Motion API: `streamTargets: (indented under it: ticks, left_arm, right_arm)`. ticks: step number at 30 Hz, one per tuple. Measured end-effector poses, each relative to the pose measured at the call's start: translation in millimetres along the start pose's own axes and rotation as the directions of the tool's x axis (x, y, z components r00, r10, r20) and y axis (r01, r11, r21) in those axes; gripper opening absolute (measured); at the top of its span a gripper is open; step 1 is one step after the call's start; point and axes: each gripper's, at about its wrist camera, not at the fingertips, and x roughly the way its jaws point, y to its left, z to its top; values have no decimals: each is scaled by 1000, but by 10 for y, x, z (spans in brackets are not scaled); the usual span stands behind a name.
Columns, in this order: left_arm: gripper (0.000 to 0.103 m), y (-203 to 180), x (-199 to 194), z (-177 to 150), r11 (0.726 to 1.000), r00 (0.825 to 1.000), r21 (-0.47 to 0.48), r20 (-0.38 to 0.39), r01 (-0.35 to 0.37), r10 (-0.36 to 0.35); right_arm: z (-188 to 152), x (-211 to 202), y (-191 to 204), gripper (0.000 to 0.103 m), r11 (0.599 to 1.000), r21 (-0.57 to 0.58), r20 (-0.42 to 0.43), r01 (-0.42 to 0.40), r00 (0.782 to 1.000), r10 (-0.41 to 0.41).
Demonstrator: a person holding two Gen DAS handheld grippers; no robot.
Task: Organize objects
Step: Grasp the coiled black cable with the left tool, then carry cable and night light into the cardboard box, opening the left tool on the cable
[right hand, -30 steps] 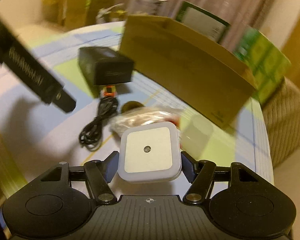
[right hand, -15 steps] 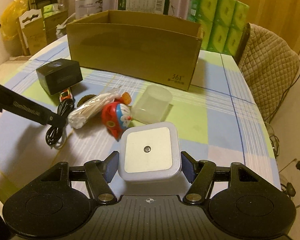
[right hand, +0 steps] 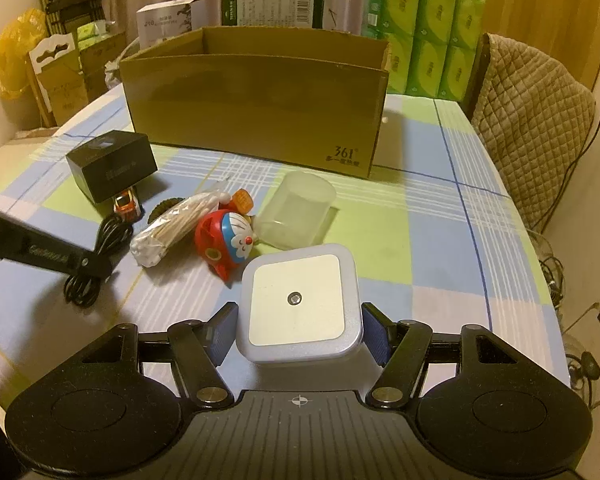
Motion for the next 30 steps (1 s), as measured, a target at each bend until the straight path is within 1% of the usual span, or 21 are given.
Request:
streamTargets:
  ticks: [5, 10, 22, 30]
  left_arm:
    - [11, 74, -151, -115, 1000, 1000, -30, -6, 3, -4]
    - [11, 88, -367, -201, 999, 1000, -40, 16, 2, -1]
    - [11, -100, -905, -149, 999, 993, -15, 109, 37, -35]
    - [11, -182, -1124, -124, 999, 989, -9, 142, 51, -49]
  right_arm:
    - [33, -113, -15, 62, 999, 32, 11, -18, 1000, 18]
    - [82, -248, -11, 62, 998, 59, 25, -33, 999, 32]
    - [226, -619, -29, 62, 992, 116, 65, -46, 997, 39]
    - [290, -783, -45, 62, 992, 115, 90, -50, 995, 40]
